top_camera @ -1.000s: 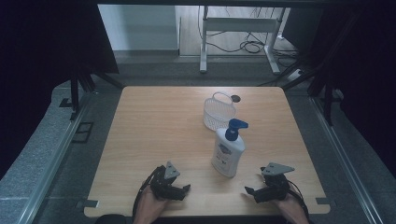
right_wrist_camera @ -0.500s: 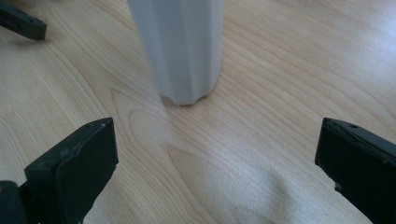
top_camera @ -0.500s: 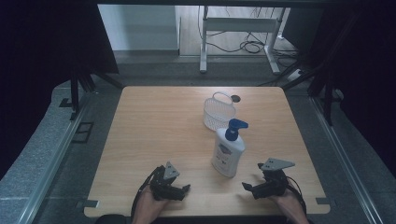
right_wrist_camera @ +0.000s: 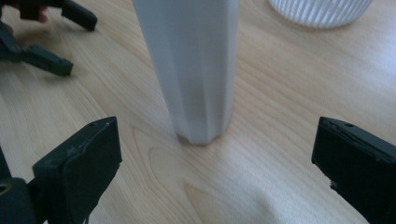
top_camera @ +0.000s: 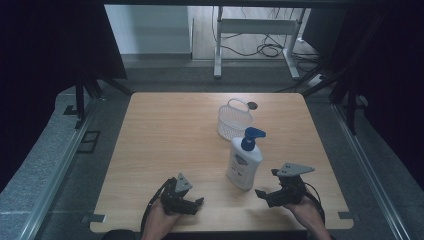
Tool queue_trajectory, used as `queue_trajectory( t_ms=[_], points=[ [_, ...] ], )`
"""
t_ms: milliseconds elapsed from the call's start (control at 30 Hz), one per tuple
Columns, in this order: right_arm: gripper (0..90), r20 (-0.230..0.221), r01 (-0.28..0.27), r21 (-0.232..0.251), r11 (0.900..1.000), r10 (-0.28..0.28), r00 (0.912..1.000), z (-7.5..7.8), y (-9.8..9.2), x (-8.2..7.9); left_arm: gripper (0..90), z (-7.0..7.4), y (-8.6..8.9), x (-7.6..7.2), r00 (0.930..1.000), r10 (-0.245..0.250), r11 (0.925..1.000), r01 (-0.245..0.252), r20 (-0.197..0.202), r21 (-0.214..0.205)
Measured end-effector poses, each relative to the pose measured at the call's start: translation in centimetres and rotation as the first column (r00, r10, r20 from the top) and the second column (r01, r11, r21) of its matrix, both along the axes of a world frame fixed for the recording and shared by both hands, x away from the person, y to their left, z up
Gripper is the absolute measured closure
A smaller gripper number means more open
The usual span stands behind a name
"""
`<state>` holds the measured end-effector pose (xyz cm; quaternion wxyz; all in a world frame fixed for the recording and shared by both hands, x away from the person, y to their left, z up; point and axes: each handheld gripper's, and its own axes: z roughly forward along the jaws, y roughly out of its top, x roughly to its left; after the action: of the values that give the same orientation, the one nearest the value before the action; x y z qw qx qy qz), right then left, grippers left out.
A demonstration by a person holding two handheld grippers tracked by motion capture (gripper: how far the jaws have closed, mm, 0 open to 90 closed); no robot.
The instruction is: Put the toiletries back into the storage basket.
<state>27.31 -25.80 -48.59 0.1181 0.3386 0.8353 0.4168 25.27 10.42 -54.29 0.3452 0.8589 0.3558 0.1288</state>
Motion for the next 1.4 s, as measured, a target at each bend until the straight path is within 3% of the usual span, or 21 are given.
queue_trajectory(
  t_ms=[500, 767, 1067, 1400],
  points=[
    [4.7, 0.045, -0.040, 0.026, 0.9988, 0.039, 0.9982, 2.9, 2.4, 1.5, 11.9, 0.0, 0.0, 0.0, 1.0000, 0.000, 1.0000, 0.000, 0.001, 0.003],
    [8.9, 0.059, -0.050, 0.019, 0.9986, 0.049, 0.9971, 3.7, 3.7, 2.4, 11.9, 0.0, 0.0, 0.0, 1.0000, 0.002, 1.0000, -0.002, 0.001, 0.003],
    [16.9, 0.093, -0.050, 0.028, 0.9984, 0.047, 0.9946, 4.2, 5.3, 3.2, 11.9, 0.0, -0.1, 0.0, 1.0000, 0.009, 1.0000, -0.009, 0.001, 0.003],
    [33.2, 0.121, -0.050, 0.039, 0.9980, 0.045, 0.9917, 4.3, 6.1, 3.8, 11.9, 0.0, -0.1, 0.0, 0.9999, 0.014, 0.9999, -0.014, 0.002, -0.001]
  ],
)
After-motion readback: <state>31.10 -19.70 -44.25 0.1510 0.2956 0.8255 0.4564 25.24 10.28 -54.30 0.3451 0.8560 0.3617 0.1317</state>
